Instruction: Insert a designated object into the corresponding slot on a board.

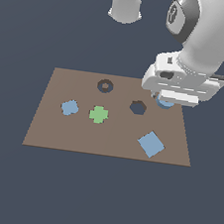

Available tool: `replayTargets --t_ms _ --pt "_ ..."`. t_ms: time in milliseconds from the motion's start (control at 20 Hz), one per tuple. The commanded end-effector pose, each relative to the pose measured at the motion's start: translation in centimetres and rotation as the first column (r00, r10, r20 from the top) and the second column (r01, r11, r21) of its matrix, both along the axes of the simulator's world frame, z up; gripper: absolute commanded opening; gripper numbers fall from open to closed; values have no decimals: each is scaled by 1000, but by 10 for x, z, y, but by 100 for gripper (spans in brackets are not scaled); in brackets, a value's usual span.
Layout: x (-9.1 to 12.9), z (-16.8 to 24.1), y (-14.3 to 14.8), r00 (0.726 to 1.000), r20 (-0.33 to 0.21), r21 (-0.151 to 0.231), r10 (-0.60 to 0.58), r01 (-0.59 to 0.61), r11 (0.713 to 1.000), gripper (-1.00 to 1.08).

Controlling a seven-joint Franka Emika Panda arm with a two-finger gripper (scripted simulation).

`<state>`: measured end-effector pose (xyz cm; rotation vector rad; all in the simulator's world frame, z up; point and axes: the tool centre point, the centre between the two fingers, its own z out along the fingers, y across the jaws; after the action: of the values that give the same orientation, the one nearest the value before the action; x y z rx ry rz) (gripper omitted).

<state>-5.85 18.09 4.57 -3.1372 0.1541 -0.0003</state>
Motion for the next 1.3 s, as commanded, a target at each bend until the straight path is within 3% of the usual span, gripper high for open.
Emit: replayTargets --t_ms 0,250,300,1250 --pt "0 -7 0 1000 -1 -1 -1 1 1000 100" --pt "0 -16 0 1000 0 -1 -1 1 1000 100" --pt "0 -16 0 1000 0 -1 -1 1 1000 -100" --pt "-6 -15 0 999 0 0 50 -50 999 -100"
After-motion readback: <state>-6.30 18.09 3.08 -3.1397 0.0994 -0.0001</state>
